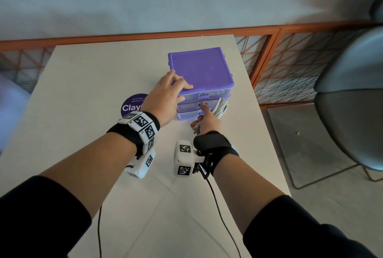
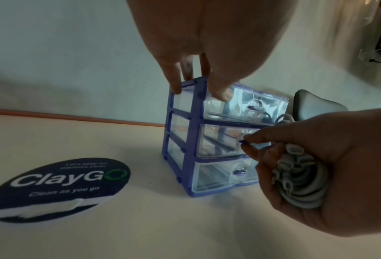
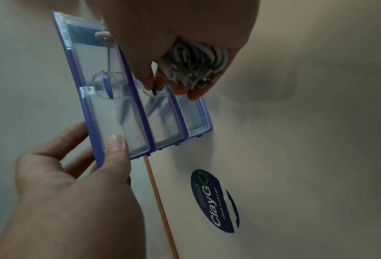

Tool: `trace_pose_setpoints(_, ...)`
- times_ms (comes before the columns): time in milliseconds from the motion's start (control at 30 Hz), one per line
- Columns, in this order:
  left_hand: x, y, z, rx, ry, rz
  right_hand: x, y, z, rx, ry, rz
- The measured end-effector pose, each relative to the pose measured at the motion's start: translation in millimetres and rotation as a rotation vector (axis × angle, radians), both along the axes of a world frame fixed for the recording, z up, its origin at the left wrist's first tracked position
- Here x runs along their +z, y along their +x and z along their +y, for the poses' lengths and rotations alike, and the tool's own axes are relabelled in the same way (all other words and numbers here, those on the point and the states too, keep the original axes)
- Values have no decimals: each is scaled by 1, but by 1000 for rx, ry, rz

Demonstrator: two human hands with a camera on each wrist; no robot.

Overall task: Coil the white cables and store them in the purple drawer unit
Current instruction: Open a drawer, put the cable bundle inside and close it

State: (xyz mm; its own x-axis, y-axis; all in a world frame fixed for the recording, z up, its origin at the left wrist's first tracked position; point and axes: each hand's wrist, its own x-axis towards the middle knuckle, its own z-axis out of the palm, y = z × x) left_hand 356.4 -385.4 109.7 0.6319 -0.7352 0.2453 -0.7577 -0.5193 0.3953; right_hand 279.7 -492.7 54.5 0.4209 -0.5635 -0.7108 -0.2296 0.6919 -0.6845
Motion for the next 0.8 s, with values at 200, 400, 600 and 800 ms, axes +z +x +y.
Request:
trace_pose_setpoints(200, 7, -4, 4, 24, 33, -28, 6, -10, 8, -7, -23, 38)
trace_pose_setpoints(400, 4, 0, 14, 22, 33, 33, 8, -61, 31, 22, -150, 42)
trace_pose_setpoints(600, 11, -3, 27, 39, 14, 109, 19, -106, 32, 175, -752, 68)
trace_pose_setpoints(800, 10, -13, 34, 60, -14, 158, 40, -102, 14, 788, -1118, 364)
